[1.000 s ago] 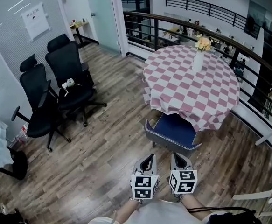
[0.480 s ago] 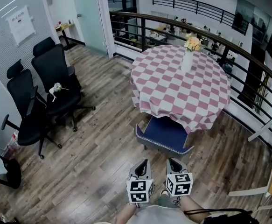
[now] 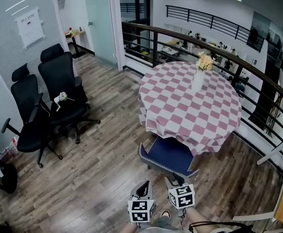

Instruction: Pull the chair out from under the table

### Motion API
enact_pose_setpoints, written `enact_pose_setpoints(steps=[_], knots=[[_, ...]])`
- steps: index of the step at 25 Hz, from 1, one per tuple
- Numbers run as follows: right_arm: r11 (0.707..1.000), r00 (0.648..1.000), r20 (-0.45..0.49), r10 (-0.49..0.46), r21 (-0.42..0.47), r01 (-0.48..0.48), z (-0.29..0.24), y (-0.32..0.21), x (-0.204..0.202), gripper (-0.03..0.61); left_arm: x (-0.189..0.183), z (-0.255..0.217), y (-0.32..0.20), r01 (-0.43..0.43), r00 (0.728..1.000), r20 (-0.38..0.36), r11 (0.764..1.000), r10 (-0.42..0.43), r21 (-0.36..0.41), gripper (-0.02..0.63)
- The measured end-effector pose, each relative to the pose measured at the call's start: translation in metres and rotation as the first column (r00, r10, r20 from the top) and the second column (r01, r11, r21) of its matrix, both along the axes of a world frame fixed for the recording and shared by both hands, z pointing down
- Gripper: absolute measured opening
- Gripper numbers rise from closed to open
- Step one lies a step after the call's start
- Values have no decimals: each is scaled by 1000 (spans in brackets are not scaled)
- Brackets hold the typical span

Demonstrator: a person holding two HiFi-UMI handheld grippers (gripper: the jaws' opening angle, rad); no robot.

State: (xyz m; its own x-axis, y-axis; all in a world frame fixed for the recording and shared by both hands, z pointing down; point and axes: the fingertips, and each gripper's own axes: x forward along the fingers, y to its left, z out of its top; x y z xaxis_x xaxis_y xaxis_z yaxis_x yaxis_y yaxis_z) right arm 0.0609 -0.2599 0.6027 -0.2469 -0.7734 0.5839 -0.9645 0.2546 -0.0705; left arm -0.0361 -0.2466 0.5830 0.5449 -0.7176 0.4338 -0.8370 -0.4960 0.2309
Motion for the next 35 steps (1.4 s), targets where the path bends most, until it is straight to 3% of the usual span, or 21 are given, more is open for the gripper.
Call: enact_pose_setpoints(steps=[7,14,22,29,31,35], knots=[[992,989,-75,-126,-14,126,16,-29,-1,181,2,11,-7,42,999,26,999,-41,-18,3],[950,936,-177,-305,-127,285,48,-45,1,231,5,22,-17,98,995,37,995,-97,-36,3],[872,851,-218,-477,-236,428,75,-63,-4,230,5,34,-24,146,988,53,988,-143,-54,3],[845,830,-226,-510,-312,435,98,-66,-4,222,1,42,-23,191,981,58,978,-187,-81,3],[840,821,-240,-518,-325,435,100,-67,-3,147,2,43,-23,200,979,57,976,-195,-85,3],[825,832,-183,-524,-351,443,100,-67,-2,137,4,43,-23,201,979,60,975,-196,-90,3]])
